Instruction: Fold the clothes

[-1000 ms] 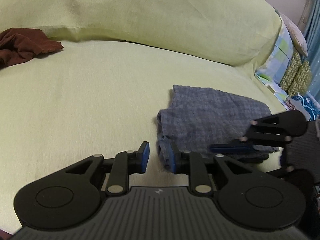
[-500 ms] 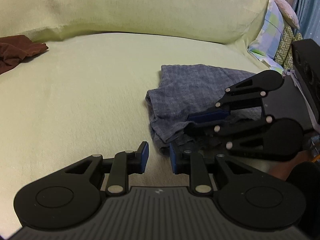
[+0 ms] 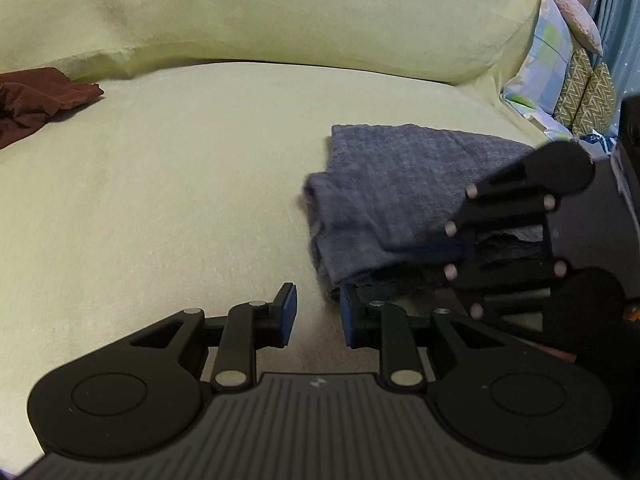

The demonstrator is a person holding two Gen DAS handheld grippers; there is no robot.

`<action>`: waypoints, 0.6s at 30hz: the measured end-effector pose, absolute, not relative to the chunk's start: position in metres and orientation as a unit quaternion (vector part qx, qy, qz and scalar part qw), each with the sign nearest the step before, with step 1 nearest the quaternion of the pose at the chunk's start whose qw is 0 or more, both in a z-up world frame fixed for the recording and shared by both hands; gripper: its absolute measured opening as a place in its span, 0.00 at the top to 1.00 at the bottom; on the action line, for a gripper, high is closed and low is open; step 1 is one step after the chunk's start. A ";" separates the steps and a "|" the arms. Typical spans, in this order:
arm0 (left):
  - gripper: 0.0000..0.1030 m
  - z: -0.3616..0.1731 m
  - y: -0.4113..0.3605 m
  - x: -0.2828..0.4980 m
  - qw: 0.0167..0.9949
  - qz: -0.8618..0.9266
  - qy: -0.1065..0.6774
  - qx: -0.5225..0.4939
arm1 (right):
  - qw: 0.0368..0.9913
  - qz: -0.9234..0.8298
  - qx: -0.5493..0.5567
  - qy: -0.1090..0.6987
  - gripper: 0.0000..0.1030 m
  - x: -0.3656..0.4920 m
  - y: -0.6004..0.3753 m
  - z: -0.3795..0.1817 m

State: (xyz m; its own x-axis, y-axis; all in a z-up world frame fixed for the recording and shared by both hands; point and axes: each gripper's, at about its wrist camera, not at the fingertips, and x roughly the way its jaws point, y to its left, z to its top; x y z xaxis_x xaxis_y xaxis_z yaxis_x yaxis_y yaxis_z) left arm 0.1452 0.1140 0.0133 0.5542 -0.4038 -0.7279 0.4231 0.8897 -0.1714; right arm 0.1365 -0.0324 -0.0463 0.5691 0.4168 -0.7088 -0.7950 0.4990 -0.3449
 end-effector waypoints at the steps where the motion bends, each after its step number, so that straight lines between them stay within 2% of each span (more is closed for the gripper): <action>1: 0.69 0.015 0.114 0.146 0.882 -0.234 0.408 0.012 | 0.816 0.369 -0.346 0.281 0.99 0.135 -0.033 -0.051; 2: 0.69 0.017 0.113 0.146 0.884 -0.234 0.405 0.012 | 0.814 0.368 -0.358 0.273 0.99 0.131 -0.034 -0.056; 6: 0.69 0.031 0.107 0.151 0.893 -0.240 0.382 0.009 | 0.813 0.375 -0.359 0.265 0.85 0.125 -0.030 -0.054; 15: 0.69 0.036 0.052 0.177 0.888 -0.309 0.340 0.024 | 0.862 0.331 -0.245 0.295 0.85 0.136 -0.097 -0.014; 18: 0.68 0.013 0.032 0.186 0.871 -0.326 0.365 0.041 | 0.886 0.275 -0.193 0.318 0.84 0.148 -0.129 -0.017</action>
State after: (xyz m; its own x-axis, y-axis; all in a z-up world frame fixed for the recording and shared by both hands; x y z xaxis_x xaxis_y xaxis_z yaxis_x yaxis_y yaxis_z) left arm 0.1857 0.0321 0.0135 0.5217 -0.5379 -0.6622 0.5971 0.7846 -0.1670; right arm 0.1475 -0.1294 -0.0175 0.6459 0.3648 -0.6707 -0.6104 0.7743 -0.1667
